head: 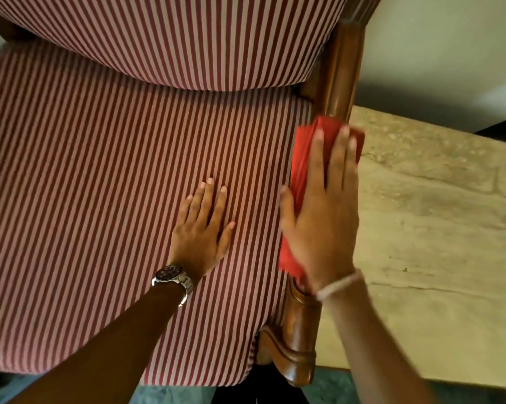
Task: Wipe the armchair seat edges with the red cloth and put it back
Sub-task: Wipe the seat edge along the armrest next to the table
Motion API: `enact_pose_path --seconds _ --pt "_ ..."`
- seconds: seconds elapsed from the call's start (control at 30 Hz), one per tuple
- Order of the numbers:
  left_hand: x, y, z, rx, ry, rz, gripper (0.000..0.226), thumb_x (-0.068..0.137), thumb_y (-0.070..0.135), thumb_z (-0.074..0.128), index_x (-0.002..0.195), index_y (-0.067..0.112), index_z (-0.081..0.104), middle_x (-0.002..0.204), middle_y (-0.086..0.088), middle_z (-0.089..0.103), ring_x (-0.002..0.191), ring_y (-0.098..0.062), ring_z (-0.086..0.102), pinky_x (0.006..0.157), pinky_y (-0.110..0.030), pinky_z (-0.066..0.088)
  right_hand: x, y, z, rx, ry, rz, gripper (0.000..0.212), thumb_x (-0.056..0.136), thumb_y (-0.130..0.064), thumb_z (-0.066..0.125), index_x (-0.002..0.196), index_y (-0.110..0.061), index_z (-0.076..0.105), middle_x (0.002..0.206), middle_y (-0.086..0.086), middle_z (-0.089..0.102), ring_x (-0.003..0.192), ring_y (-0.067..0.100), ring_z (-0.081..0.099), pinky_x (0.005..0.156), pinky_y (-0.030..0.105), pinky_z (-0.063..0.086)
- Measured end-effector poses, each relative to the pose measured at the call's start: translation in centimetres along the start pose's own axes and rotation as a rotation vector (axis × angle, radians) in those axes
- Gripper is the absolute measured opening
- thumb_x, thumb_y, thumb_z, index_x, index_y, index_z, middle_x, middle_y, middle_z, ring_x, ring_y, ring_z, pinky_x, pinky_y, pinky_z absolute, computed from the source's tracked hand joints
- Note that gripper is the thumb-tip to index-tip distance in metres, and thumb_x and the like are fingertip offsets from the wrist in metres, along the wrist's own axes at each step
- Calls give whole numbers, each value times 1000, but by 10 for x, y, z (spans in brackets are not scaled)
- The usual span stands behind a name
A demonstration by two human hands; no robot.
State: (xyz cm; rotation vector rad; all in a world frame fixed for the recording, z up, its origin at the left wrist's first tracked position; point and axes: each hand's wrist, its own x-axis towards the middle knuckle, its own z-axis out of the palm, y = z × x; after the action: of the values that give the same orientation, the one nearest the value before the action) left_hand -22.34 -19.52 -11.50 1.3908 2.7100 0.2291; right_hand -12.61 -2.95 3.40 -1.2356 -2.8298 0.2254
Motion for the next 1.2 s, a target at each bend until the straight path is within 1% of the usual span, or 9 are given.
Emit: enact_pose_path --seconds 0.1,0.17,0.33,0.57,0.67,0.8,1.0,1.07,1.2 --pt "-1 -1 4 24 -10 -16 68 104 48 27 160 11 20 167 -18 18 156 -30 19 124 -51 24 -58 3 7 -38 -14 -33 81 100 -42 51 164 -13 10 173 16 3 161 33 4 129 53 20" --pt "-1 -1 4 18 -5 -10 67 104 48 26 160 11 19 167 -18 18 156 -31 19 124 -51 24 -30 3 5 -54 -4 -45 79 101 -44 47 164 -14 11 173 17 5 160 34 5 129 53 18" --pt "-1 -1 4 -1 17 -14 67 104 47 28 159 10 23 167 -19 20 155 -31 21 123 -51 25 78 -2 -3 -45 64 6 66 109 -47 20 164 -13 6 173 17 3 161 33 2 130 49 14" --pt "0 -5 8 -12 27 -10 68 103 48 28 159 11 21 168 -18 19 156 -30 19 125 -50 23 -62 2 9 7 28 -29 61 111 -31 31 164 -11 8 173 14 2 161 29 1 130 52 19" --pt "0 -4 8 -9 35 -3 67 104 49 28 159 11 22 167 -18 20 155 -30 20 125 -50 23 -1 4 5 6 37 -76 59 112 -31 27 164 -12 8 173 15 1 161 31 0 130 51 17" --pt "-1 -3 6 1 27 -9 67 104 48 29 159 10 23 167 -18 20 155 -30 20 125 -49 23 75 2 -2 1 66 -16 59 111 -32 21 164 -12 4 173 16 -1 161 32 -1 131 49 13" --pt "-2 -3 5 14 20 -14 67 104 48 28 159 10 23 167 -18 20 155 -30 20 125 -50 22 -69 -1 8 38 26 -22 61 111 -29 33 164 -13 8 173 13 1 161 29 1 129 52 22" --pt "-1 -3 6 7 38 -4 67 104 48 28 158 10 25 167 -19 20 155 -31 21 126 -49 21 -46 4 6 53 22 -44 61 110 -29 33 164 -13 10 173 15 4 161 31 3 128 53 23" --pt "-2 -2 7 17 41 2 66 104 47 29 158 9 25 167 -19 20 155 -31 19 126 -48 19 73 2 -5 25 63 -15 60 110 -30 24 164 -11 5 173 18 1 161 34 1 130 49 14"
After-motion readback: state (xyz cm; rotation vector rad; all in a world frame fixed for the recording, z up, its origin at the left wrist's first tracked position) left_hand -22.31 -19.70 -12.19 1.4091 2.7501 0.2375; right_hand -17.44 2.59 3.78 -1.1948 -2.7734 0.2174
